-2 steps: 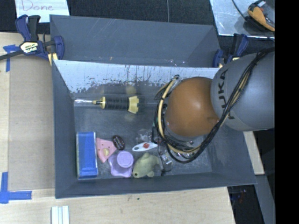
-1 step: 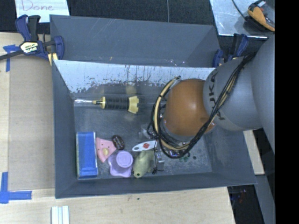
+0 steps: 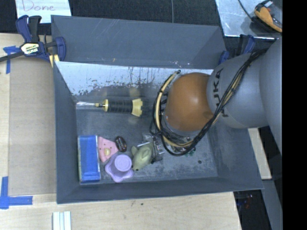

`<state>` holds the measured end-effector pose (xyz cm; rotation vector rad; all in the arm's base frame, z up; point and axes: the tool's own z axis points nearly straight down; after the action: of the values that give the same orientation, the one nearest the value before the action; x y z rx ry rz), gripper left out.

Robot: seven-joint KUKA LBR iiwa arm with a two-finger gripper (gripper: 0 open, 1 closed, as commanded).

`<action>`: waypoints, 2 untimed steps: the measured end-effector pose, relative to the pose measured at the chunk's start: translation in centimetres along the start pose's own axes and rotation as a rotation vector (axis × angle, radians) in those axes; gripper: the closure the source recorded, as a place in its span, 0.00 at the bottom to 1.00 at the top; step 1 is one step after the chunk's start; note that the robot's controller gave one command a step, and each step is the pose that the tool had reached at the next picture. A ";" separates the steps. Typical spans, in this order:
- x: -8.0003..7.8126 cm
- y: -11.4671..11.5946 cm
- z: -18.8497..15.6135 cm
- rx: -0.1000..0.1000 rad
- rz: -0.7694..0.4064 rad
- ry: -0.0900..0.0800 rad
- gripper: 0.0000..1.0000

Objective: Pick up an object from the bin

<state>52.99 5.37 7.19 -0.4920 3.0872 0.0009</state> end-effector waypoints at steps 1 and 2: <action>0.0 0.0 0.0 0.000 0.000 0.000 1.00; 0.4 0.1 -1.6 -0.003 0.001 0.014 1.00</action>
Offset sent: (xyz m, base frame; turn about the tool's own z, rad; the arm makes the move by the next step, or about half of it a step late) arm 0.0001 0.0000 0.0895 0.0003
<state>52.59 5.33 8.78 -0.4934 3.1014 0.0018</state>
